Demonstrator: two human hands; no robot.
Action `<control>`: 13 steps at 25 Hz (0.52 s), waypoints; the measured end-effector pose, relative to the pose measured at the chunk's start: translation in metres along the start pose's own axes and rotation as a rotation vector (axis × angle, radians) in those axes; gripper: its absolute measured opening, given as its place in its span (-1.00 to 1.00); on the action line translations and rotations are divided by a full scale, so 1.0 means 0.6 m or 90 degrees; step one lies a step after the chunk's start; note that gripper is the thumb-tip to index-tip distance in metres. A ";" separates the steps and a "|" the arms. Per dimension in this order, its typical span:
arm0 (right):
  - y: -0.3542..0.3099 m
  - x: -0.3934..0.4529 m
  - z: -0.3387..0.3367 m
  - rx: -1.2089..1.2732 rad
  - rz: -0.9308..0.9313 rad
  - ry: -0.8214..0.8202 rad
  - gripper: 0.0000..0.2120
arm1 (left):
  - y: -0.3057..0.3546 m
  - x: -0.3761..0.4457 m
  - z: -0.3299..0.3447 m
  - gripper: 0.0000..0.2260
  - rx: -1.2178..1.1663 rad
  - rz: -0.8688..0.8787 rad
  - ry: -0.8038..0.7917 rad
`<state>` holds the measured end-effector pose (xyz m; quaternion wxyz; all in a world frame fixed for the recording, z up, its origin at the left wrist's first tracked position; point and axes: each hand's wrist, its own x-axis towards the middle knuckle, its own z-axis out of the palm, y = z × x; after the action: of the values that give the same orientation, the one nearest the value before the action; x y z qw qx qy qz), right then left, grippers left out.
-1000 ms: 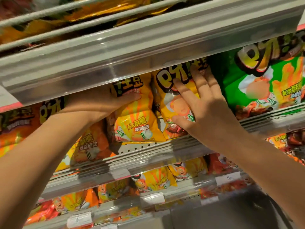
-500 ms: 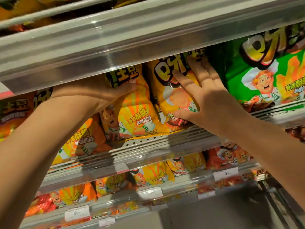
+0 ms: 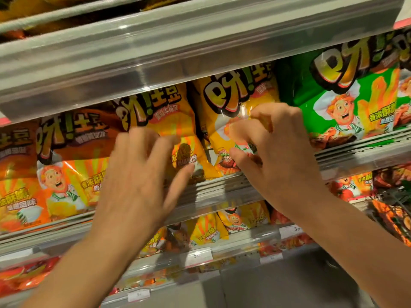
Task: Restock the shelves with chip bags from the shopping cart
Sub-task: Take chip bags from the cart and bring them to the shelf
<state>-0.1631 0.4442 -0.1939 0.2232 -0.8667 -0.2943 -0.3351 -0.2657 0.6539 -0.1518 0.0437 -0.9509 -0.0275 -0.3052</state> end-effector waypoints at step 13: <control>0.049 -0.121 -0.163 0.097 0.067 -0.146 -0.50 | 0.198 -0.047 -0.005 -0.38 -0.171 0.062 -0.159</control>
<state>-0.2315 0.3395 -0.1851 0.2705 -0.8941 -0.2967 -0.1986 -0.2809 0.5347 -0.1734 -0.0726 -0.9789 0.0544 -0.1832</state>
